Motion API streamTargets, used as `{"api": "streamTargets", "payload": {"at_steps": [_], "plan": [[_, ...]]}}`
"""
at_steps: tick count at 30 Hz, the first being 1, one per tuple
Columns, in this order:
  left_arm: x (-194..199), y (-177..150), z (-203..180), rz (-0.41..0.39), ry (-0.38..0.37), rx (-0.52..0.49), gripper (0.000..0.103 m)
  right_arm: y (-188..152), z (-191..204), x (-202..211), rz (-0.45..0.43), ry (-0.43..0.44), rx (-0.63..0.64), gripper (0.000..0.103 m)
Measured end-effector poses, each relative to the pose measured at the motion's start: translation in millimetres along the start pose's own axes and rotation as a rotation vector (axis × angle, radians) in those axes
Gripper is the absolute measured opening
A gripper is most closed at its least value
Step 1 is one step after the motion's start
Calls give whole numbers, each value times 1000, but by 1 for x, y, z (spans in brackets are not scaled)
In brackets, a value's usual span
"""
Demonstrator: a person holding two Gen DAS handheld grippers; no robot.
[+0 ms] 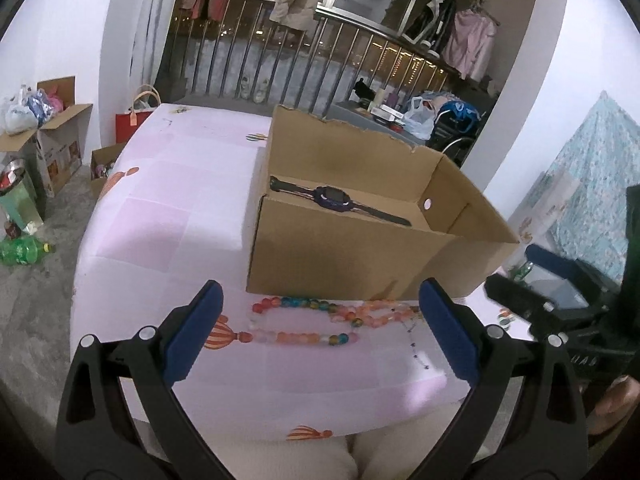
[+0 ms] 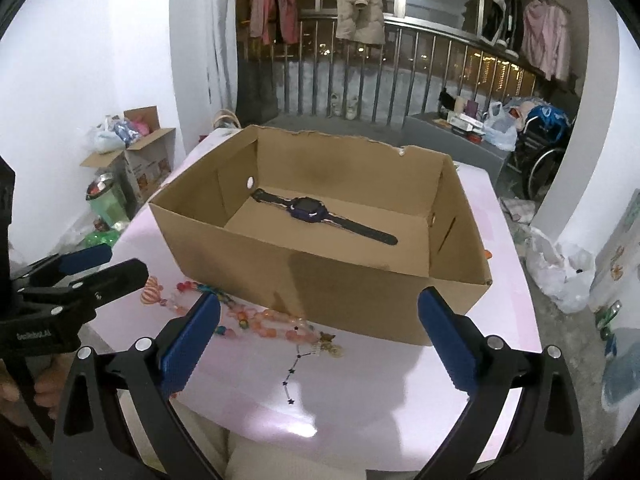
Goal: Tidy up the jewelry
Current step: 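Move the left gripper toward the multicoloured bead strand, then close the left gripper on the multicoloured bead strand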
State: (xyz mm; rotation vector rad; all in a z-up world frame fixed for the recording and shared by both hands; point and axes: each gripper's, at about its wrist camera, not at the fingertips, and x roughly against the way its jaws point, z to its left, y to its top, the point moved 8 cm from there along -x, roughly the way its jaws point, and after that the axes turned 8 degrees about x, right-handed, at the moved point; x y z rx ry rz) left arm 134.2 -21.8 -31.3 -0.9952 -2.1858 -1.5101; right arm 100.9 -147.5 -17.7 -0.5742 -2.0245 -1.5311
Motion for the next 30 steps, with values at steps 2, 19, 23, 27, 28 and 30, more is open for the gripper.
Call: {"api": "streamTargets", "payload": {"at_steps": [2,19,23,27,28,30], "plan": [[-2,-2,5,-2,15,-8,95,-1,1,-1,-13,6,0,97],[-8,-34,43,-40,66,-94,94,-23,33,-27,25,257,-90,80],[-18,-30,39,-50,80,-130,86,-26,44,-39,54,315,-105,66],[-36,-29,39,-12,118,-145,68,-27,54,-49,67,342,-104,58],[-39,-28,39,-7,124,-151,67,-27,55,-51,70,344,-103,57],[-49,-27,37,5,142,-169,61,-28,57,-55,75,344,-98,56]]}}
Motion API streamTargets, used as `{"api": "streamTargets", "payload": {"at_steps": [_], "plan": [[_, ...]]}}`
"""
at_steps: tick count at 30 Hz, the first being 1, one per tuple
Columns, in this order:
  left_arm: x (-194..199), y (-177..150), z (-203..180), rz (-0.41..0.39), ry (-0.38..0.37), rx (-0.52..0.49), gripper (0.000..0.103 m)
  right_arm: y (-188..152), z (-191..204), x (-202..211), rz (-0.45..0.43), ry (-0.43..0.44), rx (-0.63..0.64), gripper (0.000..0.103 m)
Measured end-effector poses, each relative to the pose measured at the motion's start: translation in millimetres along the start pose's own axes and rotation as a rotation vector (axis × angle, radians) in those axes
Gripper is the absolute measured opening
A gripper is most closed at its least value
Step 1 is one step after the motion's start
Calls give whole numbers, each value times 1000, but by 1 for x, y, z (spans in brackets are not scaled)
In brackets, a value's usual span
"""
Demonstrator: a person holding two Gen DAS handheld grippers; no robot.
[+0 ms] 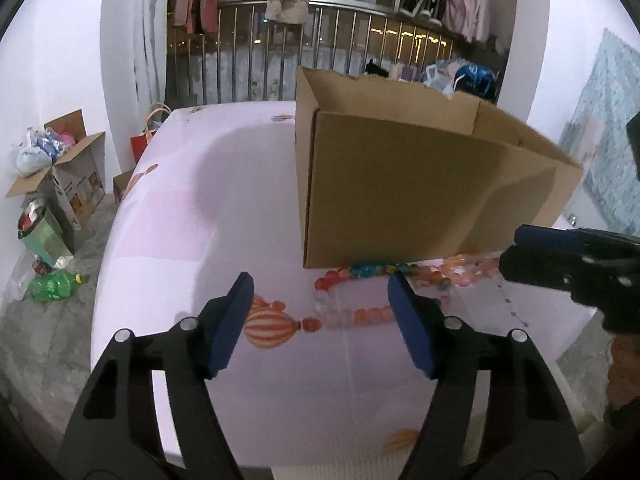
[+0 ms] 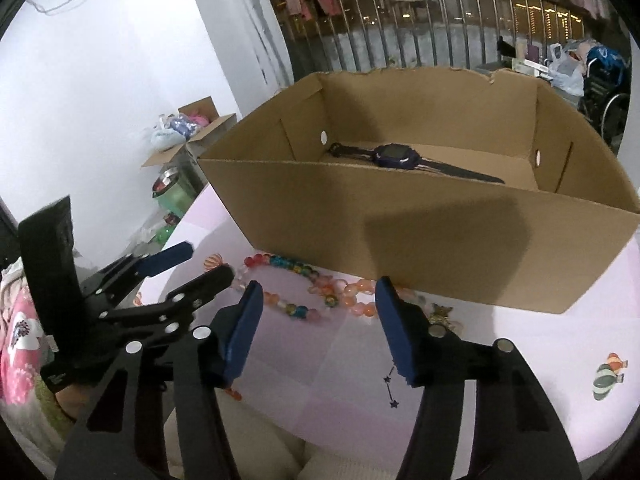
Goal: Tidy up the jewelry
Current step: 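Close the left gripper on the multicoloured bead strand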
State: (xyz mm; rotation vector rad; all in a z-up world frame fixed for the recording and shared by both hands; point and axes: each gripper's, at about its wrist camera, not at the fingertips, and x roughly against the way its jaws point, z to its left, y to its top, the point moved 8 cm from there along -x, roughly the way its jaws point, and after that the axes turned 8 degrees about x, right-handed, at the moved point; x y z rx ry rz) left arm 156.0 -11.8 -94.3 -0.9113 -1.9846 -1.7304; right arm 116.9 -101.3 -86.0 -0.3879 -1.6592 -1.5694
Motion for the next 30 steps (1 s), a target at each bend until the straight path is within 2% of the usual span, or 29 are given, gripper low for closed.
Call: {"api": "streamTargets", "payload": {"at_steps": [3,4,13,20,30], "plan": [[-18,-4,-3,55,25,-33,48,-2,0,-8,16,4,1,52],[-22,-7,-4,72,31,-38,47,-2,-1,-10,21,6,0,52],[-12,-22,0,91,66,-115,46,-6,2,-19,42,55,-14,40],[-6,-15,-2,75,38,-86,45,-4,2,-34,82,66,-35,29],[-18,-15,0,115,1,-63,24,-10,2,-52,145,37,-26,18]]}}
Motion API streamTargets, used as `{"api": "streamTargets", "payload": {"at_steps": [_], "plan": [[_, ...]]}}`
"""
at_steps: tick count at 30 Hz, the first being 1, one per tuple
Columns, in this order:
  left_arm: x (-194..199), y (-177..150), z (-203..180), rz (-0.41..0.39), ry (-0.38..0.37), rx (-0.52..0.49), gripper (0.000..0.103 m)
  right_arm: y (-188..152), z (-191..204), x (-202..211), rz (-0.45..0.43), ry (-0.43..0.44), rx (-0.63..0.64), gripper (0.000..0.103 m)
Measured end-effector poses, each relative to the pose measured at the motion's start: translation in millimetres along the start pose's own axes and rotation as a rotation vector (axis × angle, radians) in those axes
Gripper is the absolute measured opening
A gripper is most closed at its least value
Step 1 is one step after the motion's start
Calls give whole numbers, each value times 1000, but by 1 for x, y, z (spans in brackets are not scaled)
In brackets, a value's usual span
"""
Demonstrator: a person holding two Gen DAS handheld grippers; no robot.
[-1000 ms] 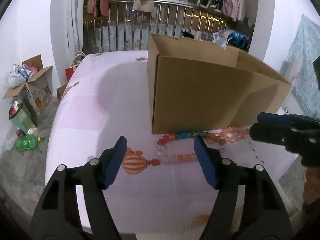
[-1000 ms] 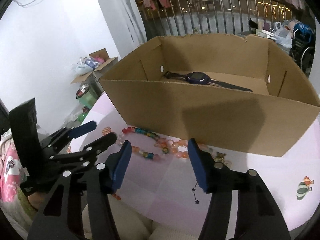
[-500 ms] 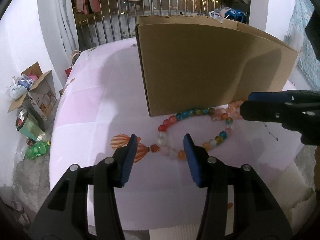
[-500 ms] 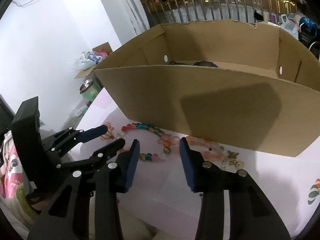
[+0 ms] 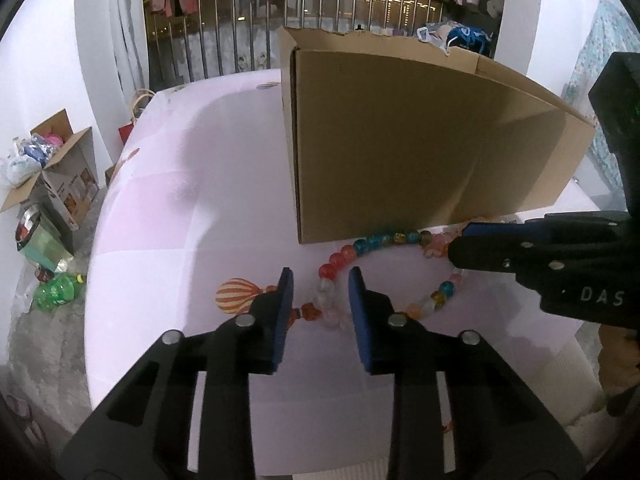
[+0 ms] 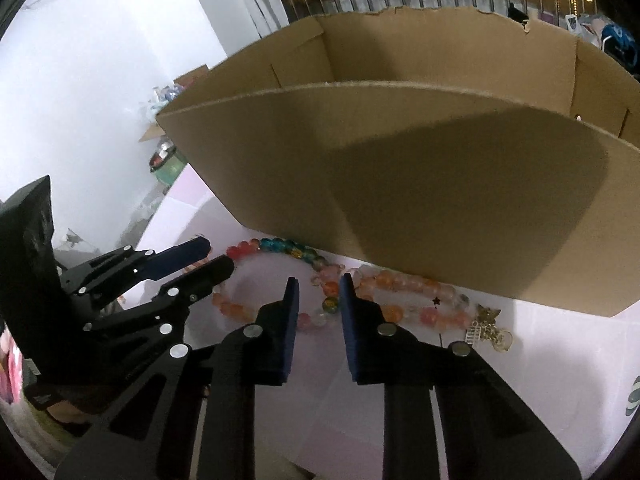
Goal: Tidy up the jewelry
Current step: 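Close the left gripper on the multicoloured bead strand, then lift the bead strand into the box and open the left gripper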
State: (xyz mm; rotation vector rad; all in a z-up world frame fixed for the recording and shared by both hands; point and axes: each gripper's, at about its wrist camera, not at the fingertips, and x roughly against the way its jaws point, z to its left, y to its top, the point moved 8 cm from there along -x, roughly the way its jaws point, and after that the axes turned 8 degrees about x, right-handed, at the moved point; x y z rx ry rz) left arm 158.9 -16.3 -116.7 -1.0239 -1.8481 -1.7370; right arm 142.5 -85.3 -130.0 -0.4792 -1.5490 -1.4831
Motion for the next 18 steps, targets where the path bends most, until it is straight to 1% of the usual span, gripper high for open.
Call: {"api": "streamTargets", "payload": {"at_steps": [2,9,11,14,18], "plan": [[-1,0,0,-2,-2,2,22,1,0,-4,11,-8,0,15],[-6,0,0,-1,-9,3,10,5,0,-15,42,-38,7,13],[-7,0,-1,-7,-12,0,9,10,1,-18,46,-43,12,10],[-4,1,-2,-22,-14,-9,8,13,2,-17,39,-43,9,10],[4,6,-4,-45,-28,-7,8,18,7,-9,9,-45,20,10]]}}
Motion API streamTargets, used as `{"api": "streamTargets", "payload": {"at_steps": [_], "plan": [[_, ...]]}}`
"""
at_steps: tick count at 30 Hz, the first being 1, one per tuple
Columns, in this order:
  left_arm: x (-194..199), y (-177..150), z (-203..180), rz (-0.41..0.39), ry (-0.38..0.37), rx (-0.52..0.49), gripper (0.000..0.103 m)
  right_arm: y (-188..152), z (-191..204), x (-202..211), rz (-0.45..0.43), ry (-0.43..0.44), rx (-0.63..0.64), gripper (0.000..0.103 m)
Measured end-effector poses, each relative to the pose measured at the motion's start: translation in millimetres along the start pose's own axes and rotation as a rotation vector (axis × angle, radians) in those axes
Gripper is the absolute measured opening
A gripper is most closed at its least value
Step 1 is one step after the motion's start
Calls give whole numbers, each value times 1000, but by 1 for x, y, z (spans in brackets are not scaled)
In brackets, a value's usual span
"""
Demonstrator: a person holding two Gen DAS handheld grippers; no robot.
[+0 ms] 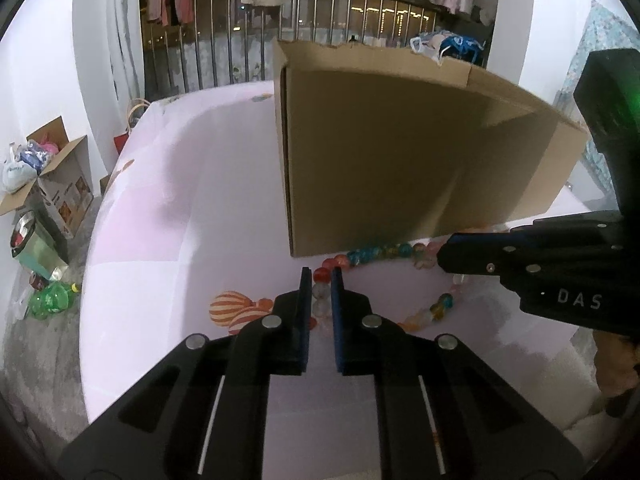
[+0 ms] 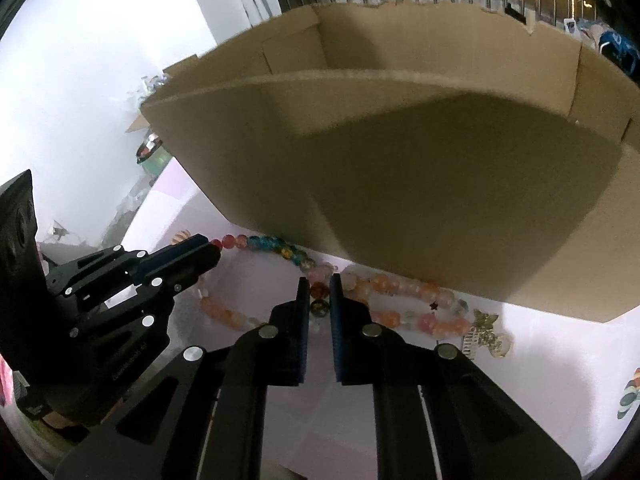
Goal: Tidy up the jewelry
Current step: 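Lift the bead strand into the box and open the left gripper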
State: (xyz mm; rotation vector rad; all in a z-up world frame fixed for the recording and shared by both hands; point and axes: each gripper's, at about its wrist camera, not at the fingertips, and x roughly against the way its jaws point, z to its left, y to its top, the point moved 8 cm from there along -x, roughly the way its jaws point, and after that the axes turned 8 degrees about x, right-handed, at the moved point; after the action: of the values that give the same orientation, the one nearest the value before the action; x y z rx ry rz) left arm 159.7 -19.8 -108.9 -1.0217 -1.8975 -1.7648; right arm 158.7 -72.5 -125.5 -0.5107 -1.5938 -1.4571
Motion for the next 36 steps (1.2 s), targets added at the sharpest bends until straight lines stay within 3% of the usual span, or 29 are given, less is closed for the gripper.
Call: {"api": "streamTargets", "payload": {"at_steps": [8,16,22,26,29,36], "plan": [[28,17,-6,-52,-8,20,8,8,12,21,-59,30,19,10],[81,40,-21,-142,-30,24,8,19,14,75,-179,58,40,10],[125,88,-38,-246,-97,5,8,50,14,122,-306,59,82,10],[129,126,-46,-253,-150,1,8,82,2,142,-354,63,82,10],[107,150,-45,-190,-177,15,8,107,-16,135,-319,90,52,10],[22,161,-42,9,-126,-17,8,130,-52,63,-73,105,-33,10]]}}
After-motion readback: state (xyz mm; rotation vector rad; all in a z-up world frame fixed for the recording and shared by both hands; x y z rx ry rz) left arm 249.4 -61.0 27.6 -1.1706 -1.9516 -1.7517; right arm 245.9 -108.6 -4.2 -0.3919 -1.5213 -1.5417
